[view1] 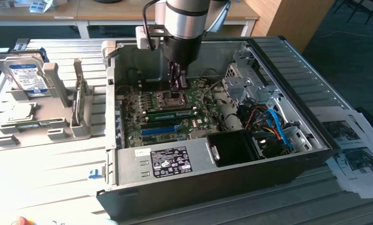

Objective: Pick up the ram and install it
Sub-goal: 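Press down the ram until it locks into place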

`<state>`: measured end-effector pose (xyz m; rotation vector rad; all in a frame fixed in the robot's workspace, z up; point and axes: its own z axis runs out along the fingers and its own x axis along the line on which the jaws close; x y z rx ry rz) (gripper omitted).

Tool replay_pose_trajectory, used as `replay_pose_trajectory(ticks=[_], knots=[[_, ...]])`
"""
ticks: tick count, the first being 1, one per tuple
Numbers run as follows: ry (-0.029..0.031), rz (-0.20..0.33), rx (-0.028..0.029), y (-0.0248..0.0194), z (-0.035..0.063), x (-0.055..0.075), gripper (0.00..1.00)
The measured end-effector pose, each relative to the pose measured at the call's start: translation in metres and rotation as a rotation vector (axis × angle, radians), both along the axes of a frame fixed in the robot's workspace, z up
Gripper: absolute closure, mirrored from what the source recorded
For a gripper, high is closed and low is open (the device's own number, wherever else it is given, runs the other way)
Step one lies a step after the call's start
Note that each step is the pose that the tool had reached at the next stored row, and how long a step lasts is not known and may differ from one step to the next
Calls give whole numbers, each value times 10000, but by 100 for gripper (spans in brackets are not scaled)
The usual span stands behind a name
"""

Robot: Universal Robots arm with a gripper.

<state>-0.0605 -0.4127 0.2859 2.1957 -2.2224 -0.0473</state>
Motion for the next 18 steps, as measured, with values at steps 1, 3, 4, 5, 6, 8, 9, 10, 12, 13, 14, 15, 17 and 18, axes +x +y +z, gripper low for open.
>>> replay_pose_trajectory(ticks=[1, 3, 4, 5, 6, 8, 9, 10, 12, 13, 14, 15, 17, 18], knots=[[0, 0, 0, 0, 0, 13, 90], [1, -1, 0, 0, 0, 41, 90], [1, -1, 0, 0, 0, 55, 90], [2, -1, 0, 0, 0, 69, 90], [2, -1, 0, 0, 0, 84, 90], [4, -2, 0, 0, 0, 113, 90], [5, -1, 0, 0, 0, 127, 90], [5, 0, 0, 0, 0, 138, 90], [6, -1, 1, 0, 0, 142, 90], [6, -1, 1, 0, 0, 142, 90], [6, -1, 0, 0, 0, 142, 90], [6, -2, 0, 0, 0, 142, 90], [6, -1, 1, 1, 5, 143, 90], [6, -1, 0, 1, 14, 143, 90]])
